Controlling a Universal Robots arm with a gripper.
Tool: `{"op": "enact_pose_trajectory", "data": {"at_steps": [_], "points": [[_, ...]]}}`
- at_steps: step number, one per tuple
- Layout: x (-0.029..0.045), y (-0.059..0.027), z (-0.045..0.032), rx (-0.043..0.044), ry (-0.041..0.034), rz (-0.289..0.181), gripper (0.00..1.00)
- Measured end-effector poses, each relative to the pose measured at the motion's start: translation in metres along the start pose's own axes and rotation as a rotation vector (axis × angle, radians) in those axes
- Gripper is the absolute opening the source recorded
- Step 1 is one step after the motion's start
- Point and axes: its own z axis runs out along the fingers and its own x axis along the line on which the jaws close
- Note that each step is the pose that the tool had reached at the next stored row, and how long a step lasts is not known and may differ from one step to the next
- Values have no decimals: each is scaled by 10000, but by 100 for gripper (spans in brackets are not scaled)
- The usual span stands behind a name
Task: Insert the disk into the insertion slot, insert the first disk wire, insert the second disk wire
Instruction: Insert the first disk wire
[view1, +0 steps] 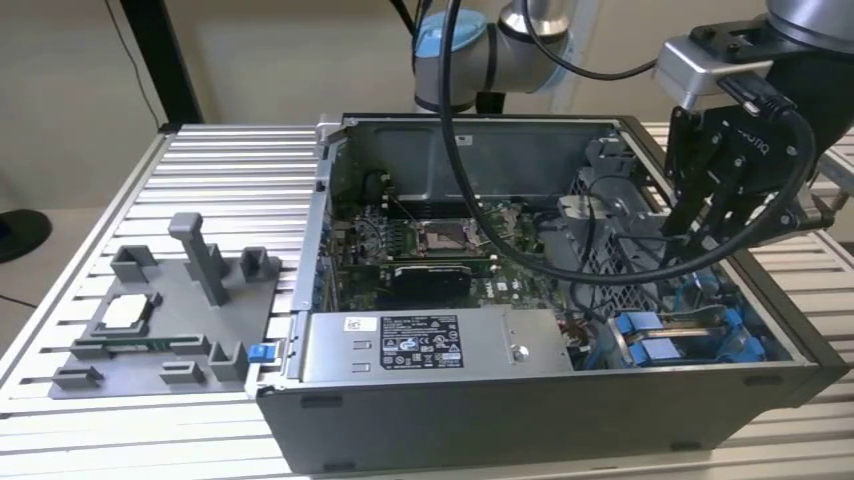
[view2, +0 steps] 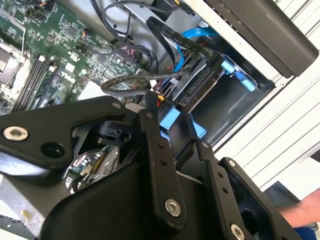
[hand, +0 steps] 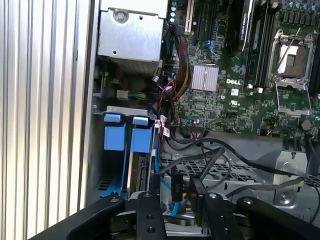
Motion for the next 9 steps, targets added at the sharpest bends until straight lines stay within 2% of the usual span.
{"op": "enact_pose_trajectory", "data": {"at_steps": [9], "points": [[-1, 15, 12, 11, 3, 2, 100]]}}
